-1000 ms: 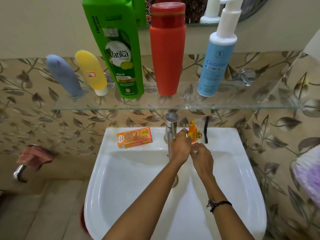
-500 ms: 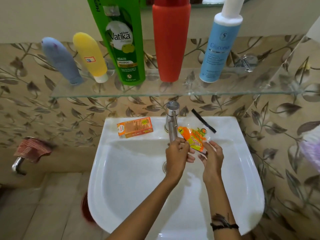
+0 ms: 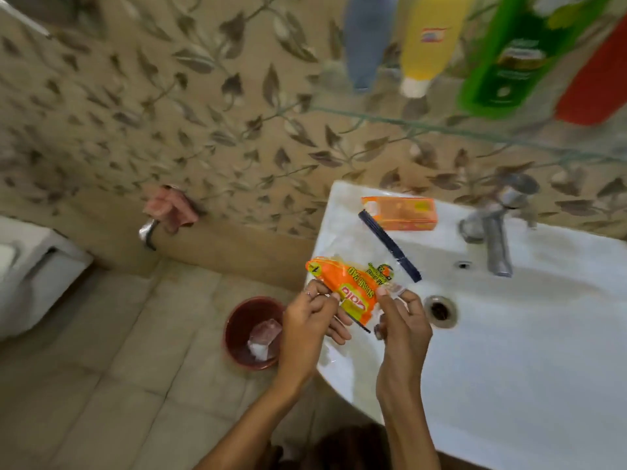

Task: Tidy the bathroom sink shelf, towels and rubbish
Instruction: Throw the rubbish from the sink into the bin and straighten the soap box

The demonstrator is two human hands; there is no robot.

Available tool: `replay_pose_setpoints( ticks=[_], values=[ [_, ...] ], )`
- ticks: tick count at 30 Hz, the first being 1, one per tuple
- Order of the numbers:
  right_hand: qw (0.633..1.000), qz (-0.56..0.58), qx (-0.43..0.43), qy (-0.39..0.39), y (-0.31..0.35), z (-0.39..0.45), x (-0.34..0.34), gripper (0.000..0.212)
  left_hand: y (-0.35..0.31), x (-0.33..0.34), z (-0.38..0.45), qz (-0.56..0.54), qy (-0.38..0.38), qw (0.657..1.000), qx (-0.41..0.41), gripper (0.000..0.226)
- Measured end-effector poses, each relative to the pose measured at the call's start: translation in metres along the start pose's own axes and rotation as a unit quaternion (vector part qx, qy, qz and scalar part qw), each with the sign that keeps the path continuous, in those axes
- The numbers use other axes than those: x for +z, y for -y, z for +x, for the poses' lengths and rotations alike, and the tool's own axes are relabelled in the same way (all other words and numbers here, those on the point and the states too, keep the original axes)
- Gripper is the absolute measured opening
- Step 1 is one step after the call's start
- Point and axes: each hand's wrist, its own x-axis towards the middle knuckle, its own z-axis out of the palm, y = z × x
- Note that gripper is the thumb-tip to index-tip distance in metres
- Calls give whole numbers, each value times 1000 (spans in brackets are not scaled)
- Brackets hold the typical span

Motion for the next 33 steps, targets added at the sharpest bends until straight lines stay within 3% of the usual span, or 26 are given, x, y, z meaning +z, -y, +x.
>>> replay_pose_setpoints(
  ticks=[3,7,11,15,20,27,33],
  values=[
    [997,-8,41,61,-38,-30,51,21,5,-71,-4,4,-82,997,0,20],
    [986,-14,114,123,-91,-62,103,6,16,-150,-18,43,-164,986,-6,25],
    [974,-39,191,115,-157,-70,139,4,50,-205,-12,57,-207,975,-58,25],
    [960,-94,255,73,-233,-47,145,18,115,-238,15,97,-222,956,-166,22],
    [928,-153,338,22,-333,-1,138,38,214,-265,67,143,-211,926,-277,32],
    [890,-234,391,20,-433,66,145,13,321,-299,120,111,-197,902,-368,27],
    [900,-195,389,-2,-472,89,143,31,348,-309,147,97,-97,879,-457,35]
  ],
)
